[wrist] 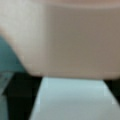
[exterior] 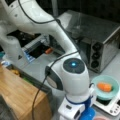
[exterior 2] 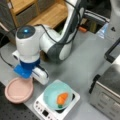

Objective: Pick up the pan. Place the pan on the table. Pick up the bowl. Place the bowl on the stove.

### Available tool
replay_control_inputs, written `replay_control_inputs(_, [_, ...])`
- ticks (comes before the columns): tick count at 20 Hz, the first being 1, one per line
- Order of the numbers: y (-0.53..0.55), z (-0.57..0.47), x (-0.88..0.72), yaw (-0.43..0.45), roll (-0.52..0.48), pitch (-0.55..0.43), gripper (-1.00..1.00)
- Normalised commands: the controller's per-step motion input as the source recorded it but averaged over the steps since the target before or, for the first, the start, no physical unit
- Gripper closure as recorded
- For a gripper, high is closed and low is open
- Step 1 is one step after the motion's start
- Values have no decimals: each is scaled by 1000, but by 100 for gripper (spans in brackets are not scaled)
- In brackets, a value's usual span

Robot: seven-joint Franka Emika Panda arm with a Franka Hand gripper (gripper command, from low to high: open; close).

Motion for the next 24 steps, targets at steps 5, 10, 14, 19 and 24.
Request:
replay_control_inputs(5, [82, 35, -6, 53, -211, 88, -100])
replay_control_inputs(10, [119, 37, -184, 28, -214, 85, -100])
replay_control_inputs(14, [222, 46, -333, -29, -230, 65, -100])
replay_control_inputs(19, [310, 15, -407, -24, -245, 22, -100])
replay_control_inputs(24, [235, -6, -450, 36, -267, -6, -100])
